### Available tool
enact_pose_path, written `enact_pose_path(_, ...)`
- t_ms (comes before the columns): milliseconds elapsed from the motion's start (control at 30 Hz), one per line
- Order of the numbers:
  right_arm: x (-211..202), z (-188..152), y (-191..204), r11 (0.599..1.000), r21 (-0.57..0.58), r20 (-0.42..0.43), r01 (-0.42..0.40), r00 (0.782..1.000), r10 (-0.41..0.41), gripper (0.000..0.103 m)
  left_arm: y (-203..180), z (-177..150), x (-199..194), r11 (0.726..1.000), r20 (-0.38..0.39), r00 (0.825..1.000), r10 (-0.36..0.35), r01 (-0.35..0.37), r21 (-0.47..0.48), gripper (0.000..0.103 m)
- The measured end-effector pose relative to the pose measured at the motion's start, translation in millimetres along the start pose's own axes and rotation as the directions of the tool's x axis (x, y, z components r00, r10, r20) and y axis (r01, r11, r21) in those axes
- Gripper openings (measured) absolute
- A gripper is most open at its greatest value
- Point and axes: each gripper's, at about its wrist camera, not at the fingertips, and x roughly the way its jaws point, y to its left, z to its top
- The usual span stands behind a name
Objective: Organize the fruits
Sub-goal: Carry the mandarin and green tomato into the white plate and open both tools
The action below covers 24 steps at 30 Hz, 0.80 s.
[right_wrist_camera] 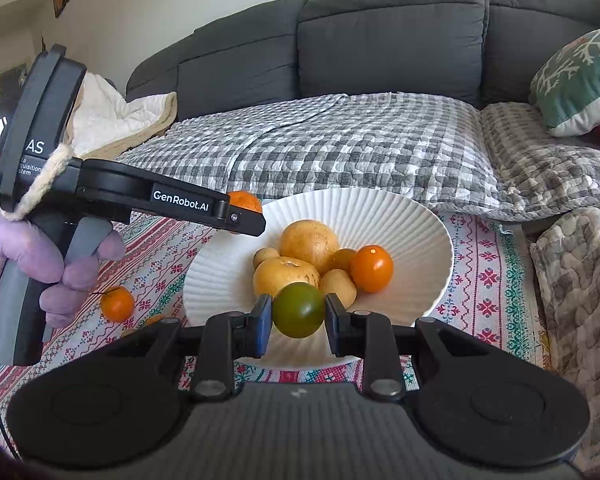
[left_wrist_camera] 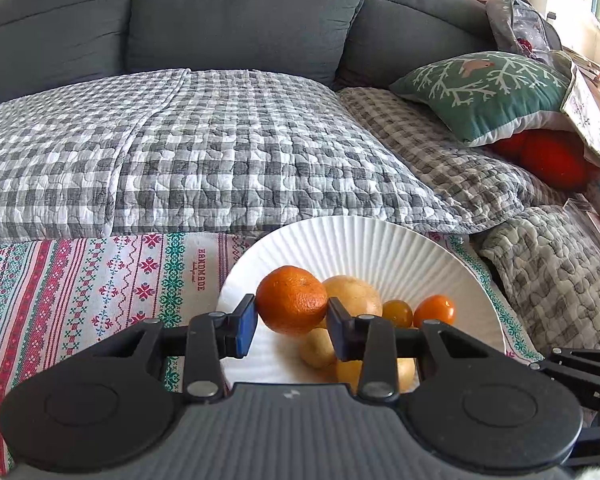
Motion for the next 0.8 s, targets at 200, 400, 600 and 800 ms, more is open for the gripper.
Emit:
enact_pose_path(200, 7, -2, 1, 1.000, -0.010, -0.012, 0.009, 1.000, -0.009, 0.025, 4, 2, 13, 1.000, -0.021, 1.000, 0.003, -0.003, -0.005, 0.027)
enact_pose_path(400, 11, -4, -1, 1.000, -0.011, -0.024, 0.020, 0.999, -0.020, 0.025, 8, 2, 19, 0.999, -0.031, 0.999, -0.016, 0.015, -0.036, 0.027)
enact_pose_path(600, 12, -4, -2, 1.000, -0.005, -0.026, 0.024, 0.999, -0.024, 0.025, 13, 5, 21, 0.997, -0.044, 0.998, -0.039, 0.036, -0.066, 0.027)
enact_pose_path(800, 13, -5, -1, 1.000, -0.010, -0.028, 0.026, 0.999, -0.027, 0.025, 16, 5, 20, 0.994, -0.049, 0.997, -0.056, 0.051, -0.102, 0.028)
